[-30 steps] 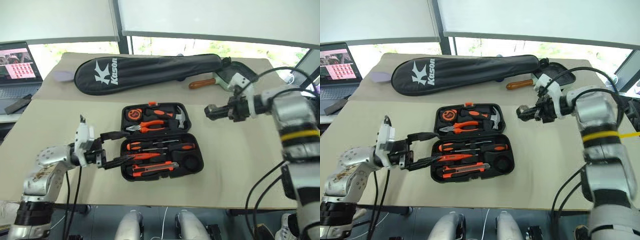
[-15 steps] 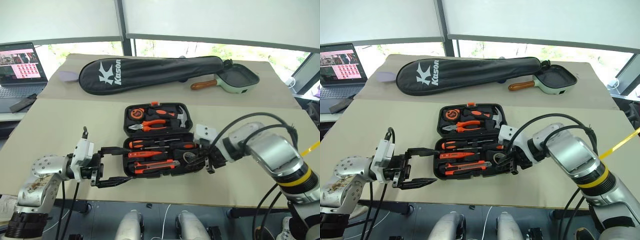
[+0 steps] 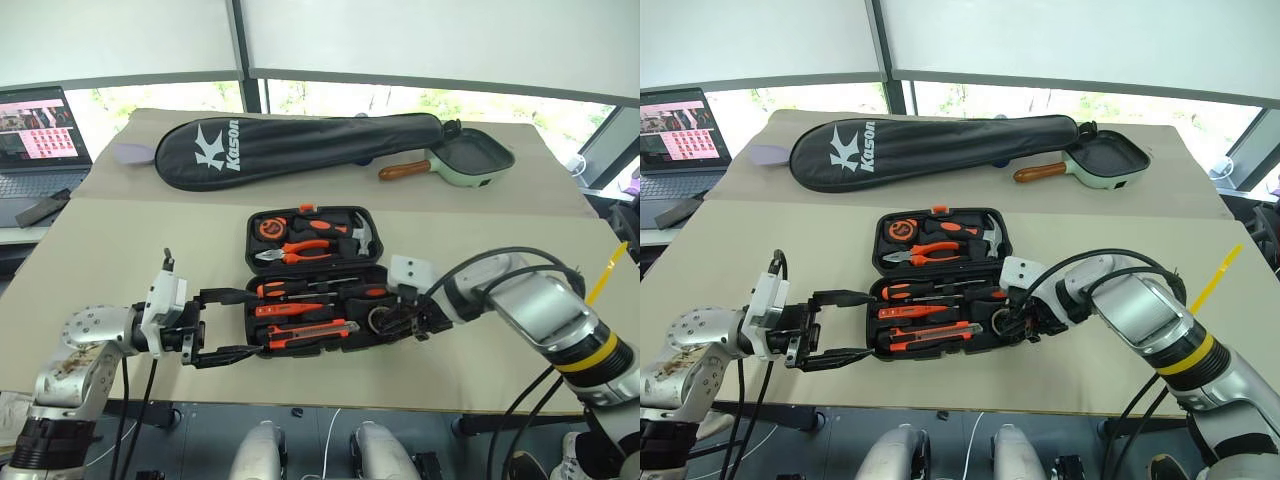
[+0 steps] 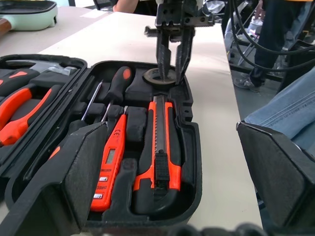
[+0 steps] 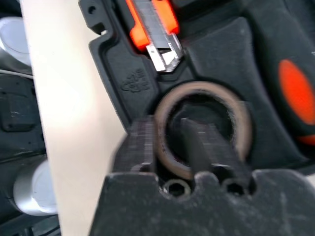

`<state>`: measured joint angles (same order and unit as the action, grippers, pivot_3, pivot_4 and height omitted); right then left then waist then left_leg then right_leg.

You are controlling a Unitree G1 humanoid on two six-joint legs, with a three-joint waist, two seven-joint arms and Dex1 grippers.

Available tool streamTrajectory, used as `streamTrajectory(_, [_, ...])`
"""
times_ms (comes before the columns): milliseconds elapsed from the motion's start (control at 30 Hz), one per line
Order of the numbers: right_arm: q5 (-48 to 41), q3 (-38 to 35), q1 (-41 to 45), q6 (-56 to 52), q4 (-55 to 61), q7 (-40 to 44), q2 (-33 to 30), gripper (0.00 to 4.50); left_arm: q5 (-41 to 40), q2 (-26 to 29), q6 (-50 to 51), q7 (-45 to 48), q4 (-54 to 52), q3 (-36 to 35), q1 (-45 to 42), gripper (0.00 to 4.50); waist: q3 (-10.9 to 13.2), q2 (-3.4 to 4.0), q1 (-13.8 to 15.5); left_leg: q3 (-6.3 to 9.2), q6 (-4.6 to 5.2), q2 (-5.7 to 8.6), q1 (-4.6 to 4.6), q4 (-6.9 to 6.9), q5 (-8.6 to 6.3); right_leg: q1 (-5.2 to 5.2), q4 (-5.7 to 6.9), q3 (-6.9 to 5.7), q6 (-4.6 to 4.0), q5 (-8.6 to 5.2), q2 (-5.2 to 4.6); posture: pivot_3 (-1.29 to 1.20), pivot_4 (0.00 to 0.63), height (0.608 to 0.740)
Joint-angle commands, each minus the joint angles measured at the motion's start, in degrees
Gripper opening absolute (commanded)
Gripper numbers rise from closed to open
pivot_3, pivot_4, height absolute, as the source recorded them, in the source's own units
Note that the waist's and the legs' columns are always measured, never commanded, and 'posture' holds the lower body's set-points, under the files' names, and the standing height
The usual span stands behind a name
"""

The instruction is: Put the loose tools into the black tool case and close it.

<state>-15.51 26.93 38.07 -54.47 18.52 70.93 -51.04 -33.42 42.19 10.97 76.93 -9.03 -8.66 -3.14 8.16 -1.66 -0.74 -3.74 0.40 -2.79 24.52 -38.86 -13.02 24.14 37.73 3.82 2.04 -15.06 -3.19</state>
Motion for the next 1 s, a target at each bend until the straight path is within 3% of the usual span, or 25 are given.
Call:
streamTrajectory(33, [-3.66, -4.69, -0.12, 3.34, -0.14, 3.37, -1.17, 3.04, -1.44, 0.29, 1.4, -2.91, -0.2, -3.49, 1.32, 4.5, 0.01, -0.02, 0.01, 0.03, 0.0, -0.01, 0.01, 0.01, 0.0, 0.0, -0.01, 0.0, 0.0, 0.0, 0.0, 0.0, 0.15, 0.74])
streamTrajectory(67, [-4.62, -6.68, 0.04, 3.94, -1.8, 3.52, -1.01, 3.4, -2.22, 0.12, 2.66, -4.28, 0.25, -4.6, 1.75, 4.5, 0.02, -0.02, 0.0, 0.05, 0.0, -0.01, 0.01, 0.0, 0.0, 0.0, -0.01, 0.0, 0.0, 0.0, 0.0, 0.0, 0.15, 0.74])
streamTrajectory(100, [-5.33, -8.11, 0.07, 4.33, -2.85, 3.64, -0.9, 3.4, -2.82, -0.01, 3.57, -5.24, 0.45, -5.42, 2.13, 4.5, 0.02, -0.03, 0.0, 0.09, 0.0, -0.01, 0.01, 0.0, 0.0, 0.01, 0.0, 0.0, 0.0, 0.0, -0.01, 0.0, 0.15, 0.74])
streamTrajectory(167, [-9.43, -14.63, -1.15, 5.33, -6.57, 4.46, -0.43, 3.25, -2.39, -1.43, 4.75, -10.81, 2.54, -8.01, 1.76, 3.95, 0.03, -0.04, 0.07, 0.11, 0.0, 0.0, -0.01, -0.02, 0.0, -0.02, 0.01, 0.01, 0.0, 0.0, -0.01, 0.0, 0.15, 0.74])
streamTrajectory(267, [-10.78, -21.65, -3.7, 11.08, -11.93, 2.22, 1.71, 2.42, 0.86, -2.32, 4.17, -16.22, 3.95, -8.91, 2.04, 3.0, 0.07, -0.17, 0.24, 0.18, 0.0, 0.01, -0.1, -0.02, 0.0, -0.13, 0.0, 0.0, 0.0, 0.0, -0.03, 0.0, 0.15, 0.74])
streamTrajectory(333, [-10.08, -26.73, -5.95, 22.86, -17.67, -0.11, 6.3, 1.64, 3.39, -2.31, 6.62, -20.38, 4.75, -7.36, 1.84, 2.18, 0.05, -0.28, 0.13, 0.16, 0.0, 0.02, -0.11, 0.0, 0.0, -0.14, -0.02, 0.0, 0.0, 0.0, -0.03, 0.0, 0.15, 0.74])
streamTrajectory(467, [-1.74, -24.97, -7.38, 37.77, -27.34, -4.5, 9.91, 0.29, 6.07, -4.12, 10.05, -26.68, 6.78, -4.39, -2.71, 0.77, 0.07, -0.3, 0.13, 0.05, 0.0, 0.04, -0.17, 0.02, 0.0, -0.19, 0.01, 0.02, 0.01, 0.01, -0.02, 0.0, 0.15, 0.74])
streamTrajectory(533, [0.04, -24.55, -6.56, 41.61, -31.16, -5.92, 11.95, 0.0, 7.46, -4.97, 9.96, -28.56, 8.2, -3.53, -4.98, 0.08, 0.08, -0.32, 0.1, -0.09, -0.01, 0.07, -0.13, 0.0, 0.01, -0.14, 0.06, 0.02, 0.01, 0.01, -0.03, 0.0, 0.15, 0.74])
streamTrajectory(633, [8.45, -20.42, -2.92, 53.15, -42.1, -11.24, 15.69, 0.0, 9.91, -7.23, 12.41, -31.41, 12.77, 0.03, -10.86, 0.08, 0.08, -0.32, 0.0, -0.15, -0.02, 0.07, -0.17, -0.01, 0.01, -0.12, 0.16, 0.04, 0.01, 0.02, -0.01, 0.0, 0.15, 0.74])
streamTrajectory(767, [14.18, -16.75, -0.23, 59.72, -49.01, -13.29, 17.71, 0.0, 10.76, -8.12, 14.91, -31.37, 14.42, 2.32, -13.26, 0.08, 0.08, -0.32, -0.5, -0.2, -0.06, 0.08, -0.17, 0.05, 0.04, -0.05, 0.21, 0.11, 0.0, 0.02, 0.0, 0.0, 0.15, 0.74])
streamTrajectory(1000, [11.56, -14.4, -5.01, 59.69, -38.7, -6.38, 19.01, 0.0, 10.65, -9.45, 16.19, -28.73, 13.97, 5.19, -14.68, 0.08, 0.09, -0.31, -0.25, -0.16, -0.06, 0.04, -0.12, 0.11, 0.03, 0.01, 0.22, 0.12, 0.0, 0.01, 0.0, 0.0, 0.15, 0.74])
